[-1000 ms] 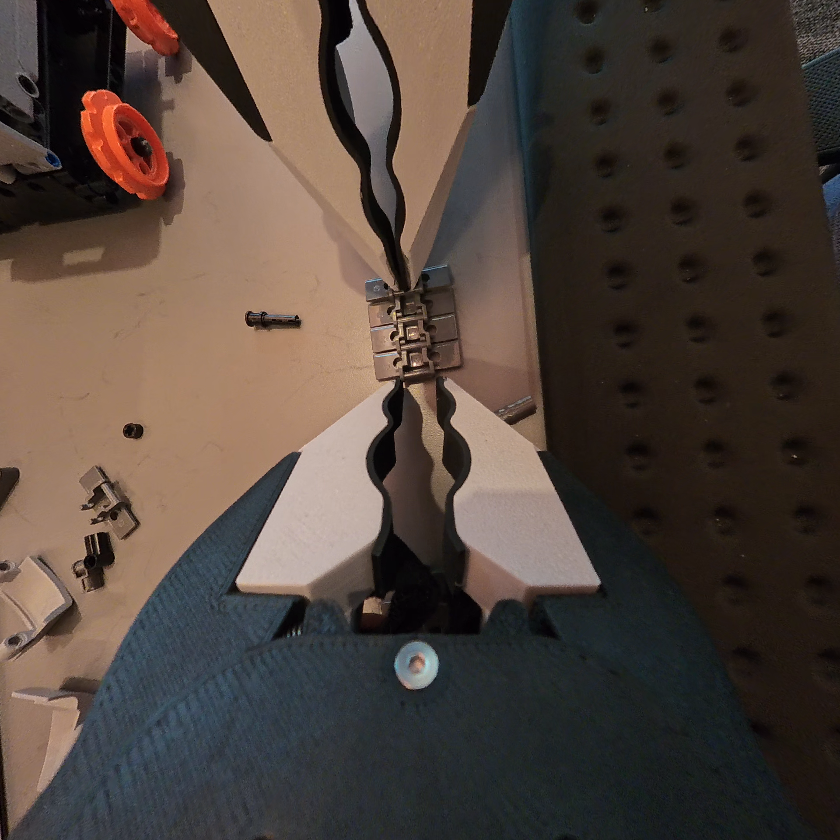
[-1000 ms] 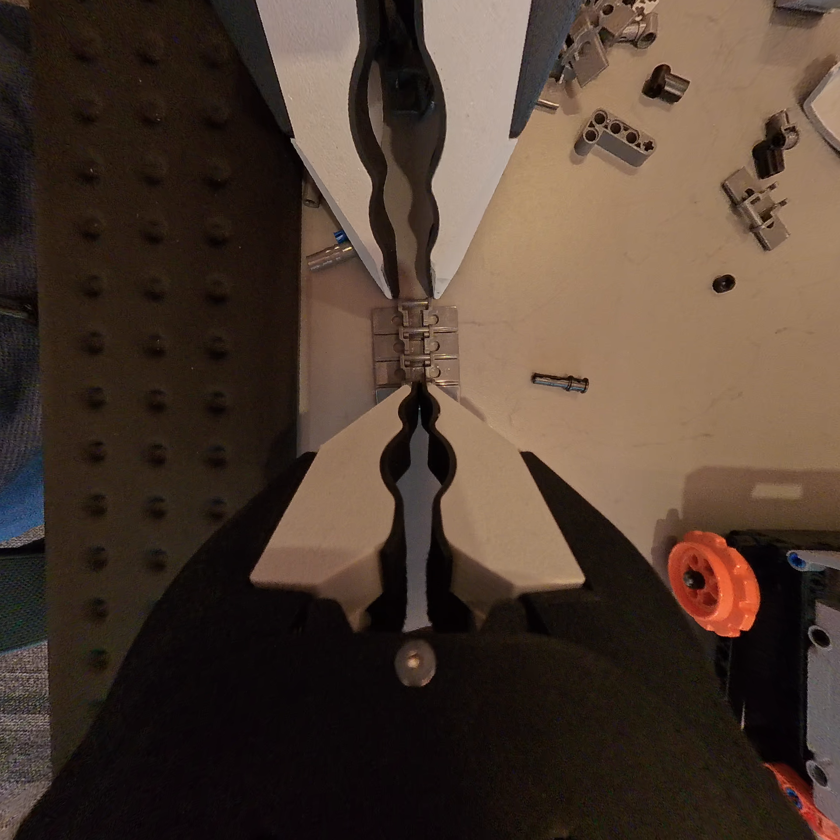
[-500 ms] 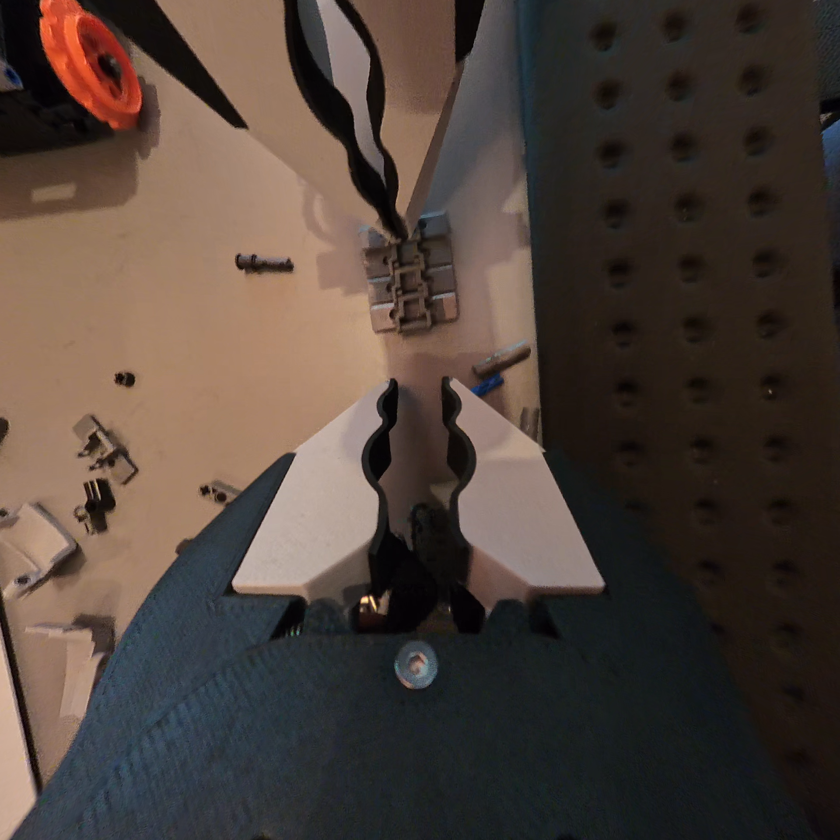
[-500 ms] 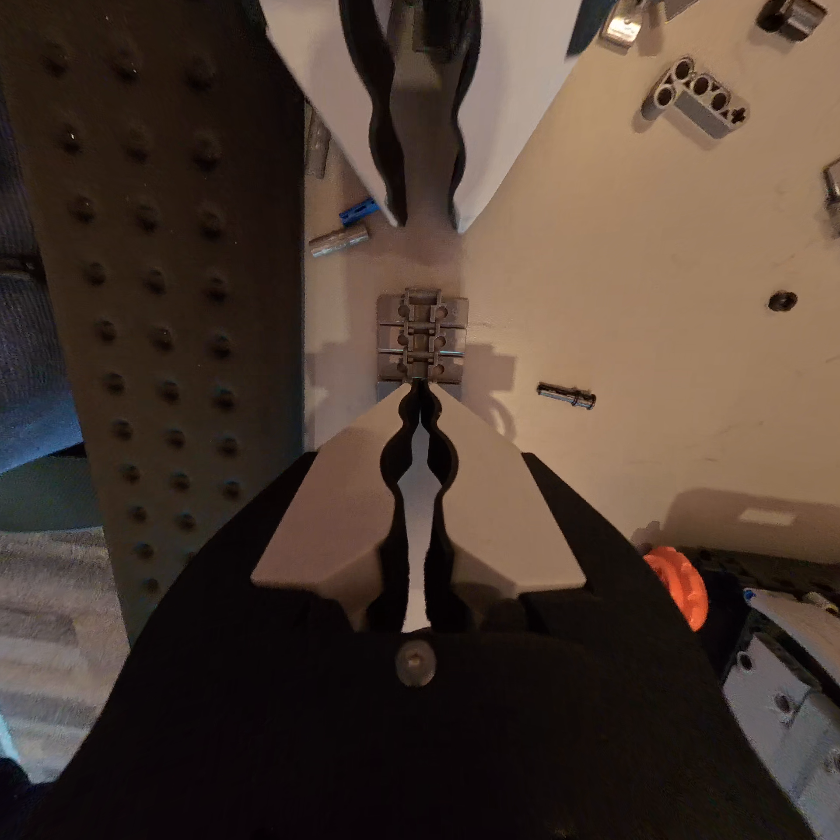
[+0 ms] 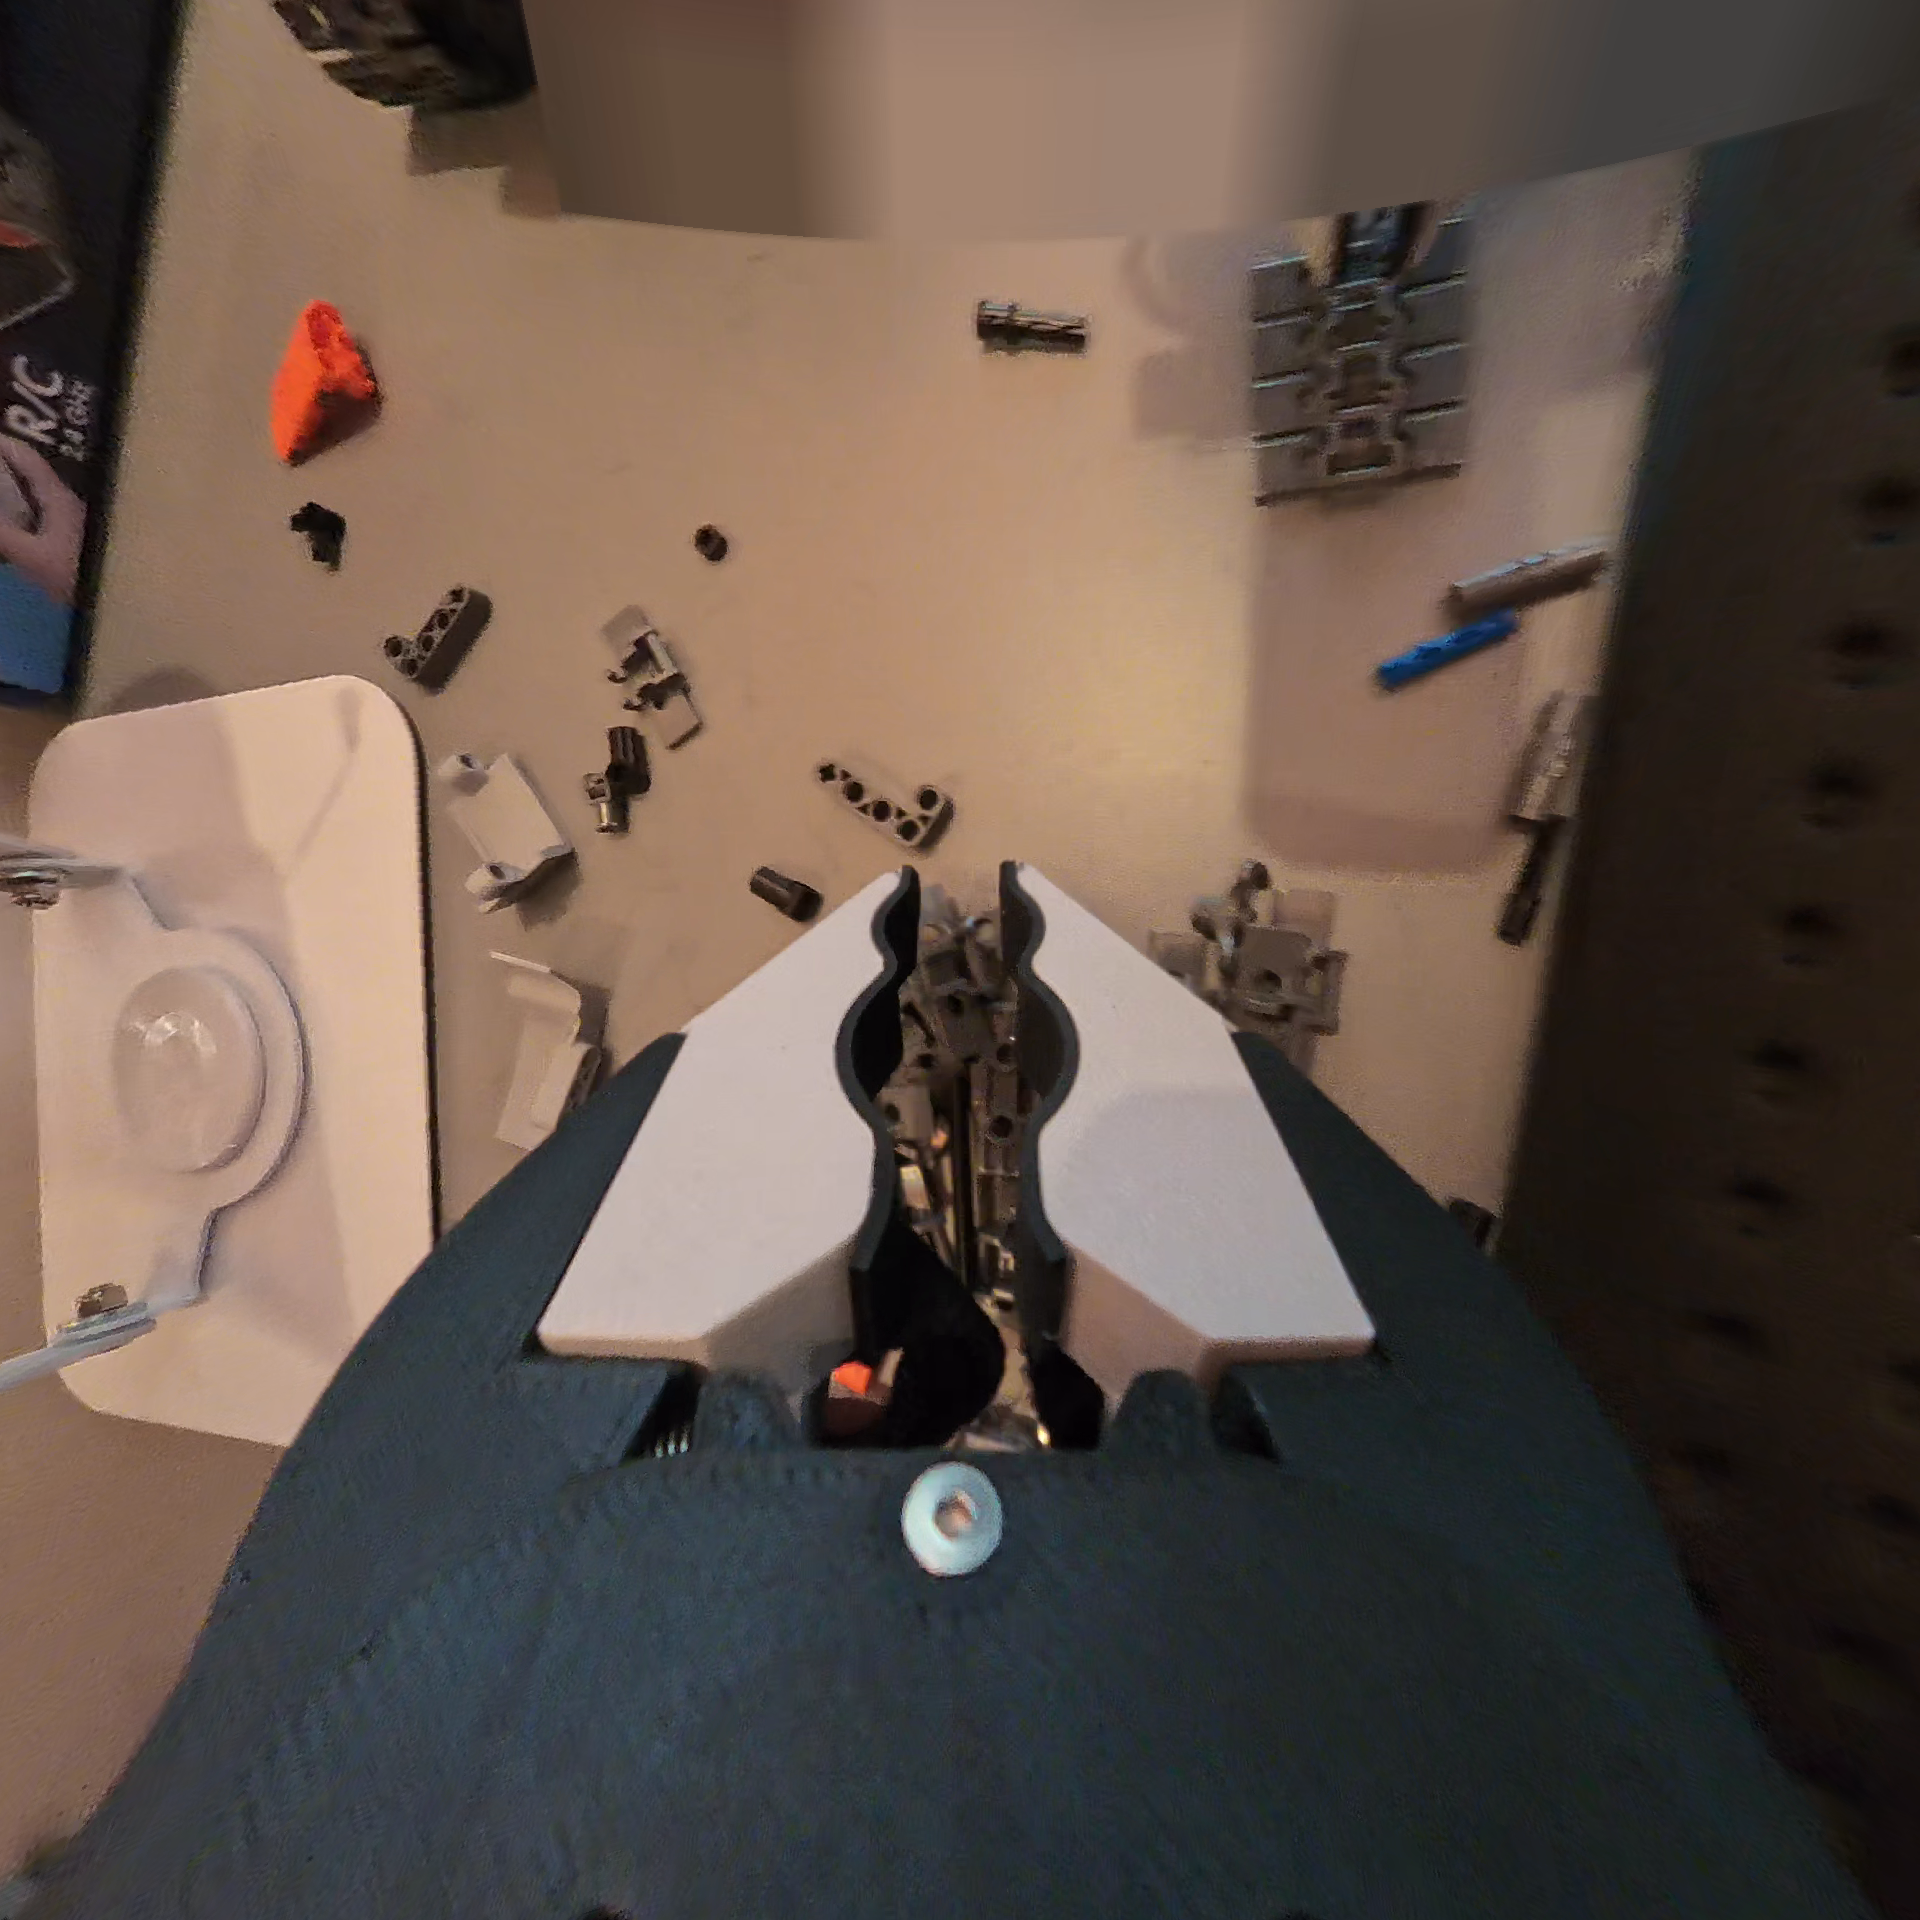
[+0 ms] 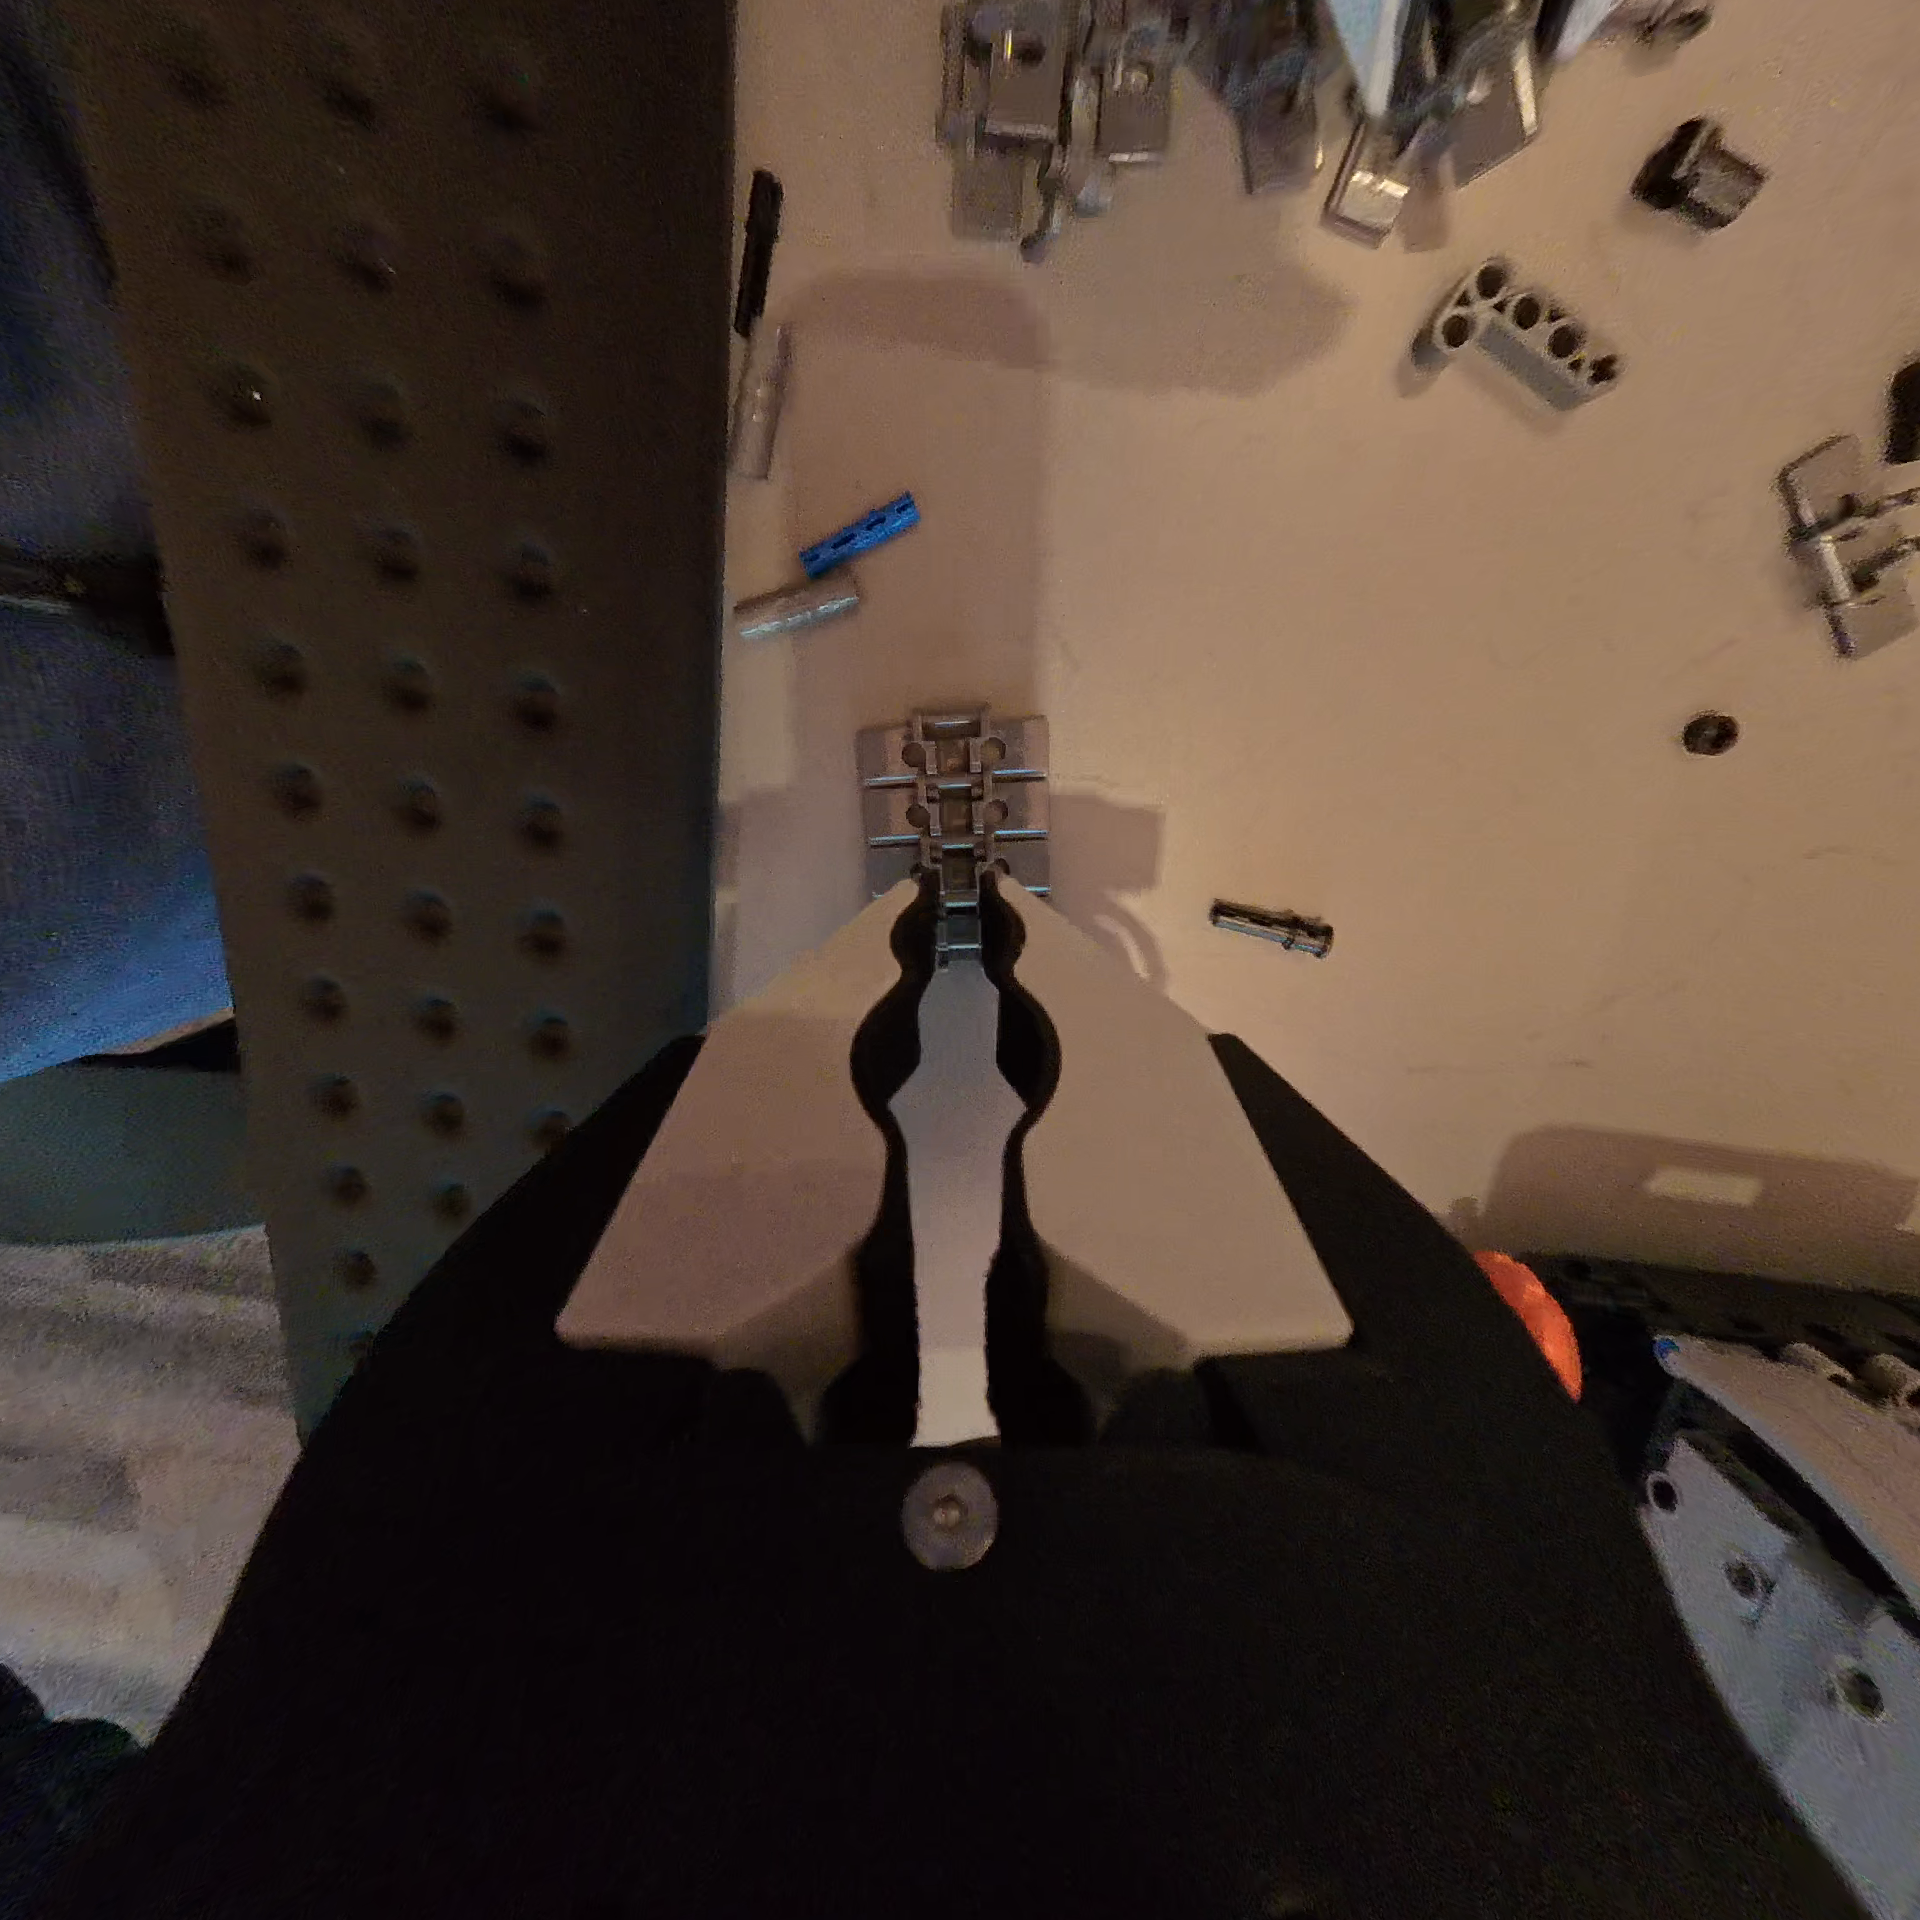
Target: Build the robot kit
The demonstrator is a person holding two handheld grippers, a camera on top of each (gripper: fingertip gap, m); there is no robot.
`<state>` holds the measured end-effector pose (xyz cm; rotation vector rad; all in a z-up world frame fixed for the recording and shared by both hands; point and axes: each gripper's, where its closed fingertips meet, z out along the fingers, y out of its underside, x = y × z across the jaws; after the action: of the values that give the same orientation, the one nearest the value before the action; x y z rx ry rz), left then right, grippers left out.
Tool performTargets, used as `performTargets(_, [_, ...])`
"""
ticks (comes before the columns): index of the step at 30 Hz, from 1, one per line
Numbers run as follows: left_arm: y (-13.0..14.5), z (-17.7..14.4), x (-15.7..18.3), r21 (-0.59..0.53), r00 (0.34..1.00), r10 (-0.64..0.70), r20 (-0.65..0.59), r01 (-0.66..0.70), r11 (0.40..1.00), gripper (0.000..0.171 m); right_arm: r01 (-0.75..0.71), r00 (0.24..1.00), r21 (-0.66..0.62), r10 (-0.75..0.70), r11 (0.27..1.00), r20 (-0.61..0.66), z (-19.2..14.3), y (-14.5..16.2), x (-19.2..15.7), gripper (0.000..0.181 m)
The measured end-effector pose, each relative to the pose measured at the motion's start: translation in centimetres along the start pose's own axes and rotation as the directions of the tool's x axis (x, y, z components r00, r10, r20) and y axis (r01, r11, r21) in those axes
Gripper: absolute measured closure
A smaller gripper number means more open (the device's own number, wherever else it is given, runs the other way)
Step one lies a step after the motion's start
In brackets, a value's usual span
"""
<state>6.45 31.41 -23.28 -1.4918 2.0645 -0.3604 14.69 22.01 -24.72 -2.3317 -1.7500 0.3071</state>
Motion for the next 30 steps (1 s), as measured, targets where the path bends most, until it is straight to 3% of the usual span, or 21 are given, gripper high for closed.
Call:
performTargets(5, [-0.3, 1.9, -1.7, -0.015, 0.998, -0.005, 0.063, 0.006, 1.0, 0.152, -0.032, 0.995, 0.125, 0.043, 0.992, -0.085, -1.8, 0.2, 1.4, 0.172])
performTargets(7, [-0.7, 2.0, -3.4, -0.017, 0.988, 0.012, 0.157, -0.009, 1.0, 0.153, -0.056, 0.986, 0.19, 0.085, 0.98, -0.147, -2.3, -0.1, 2.9, 0.17])
performTargets(11, [-2.5, 2.9, -5.9, 0.029, 0.978, -0.041, 0.206, 0.036, 0.999, 0.154, -0.077, 0.966, 0.254, 0.135, 0.964, -0.222, -2.2, -0.3, 5.0, 0.171])
performTargets(15, [-1.9, 5.3, -7.6, -0.072, 0.972, 0.027, 0.234, -0.01, 0.997, 0.154, -0.064, 0.963, 0.314, 0.14, 0.947, -0.229, -2.2, -1.0, 5.0, 0.173])
performTargets(21, [-1.9, 7.2, -7.7, -0.067, 0.983, -0.103, 0.154, 0.115, 0.991, 0.159, -0.075, 0.961, 0.34, 0.159, 0.937, -0.227, -2.1, 0.1, 4.9, 0.175])
performTargets(30, [-2.6, 7.4, -6.9, -0.052, 0.989, -0.033, 0.144, 0.041, 0.998, 0.16, -0.082, 0.954, 0.384, 0.184, 0.92, -0.236, -2.7, 0.8, 5.3, 0.176])
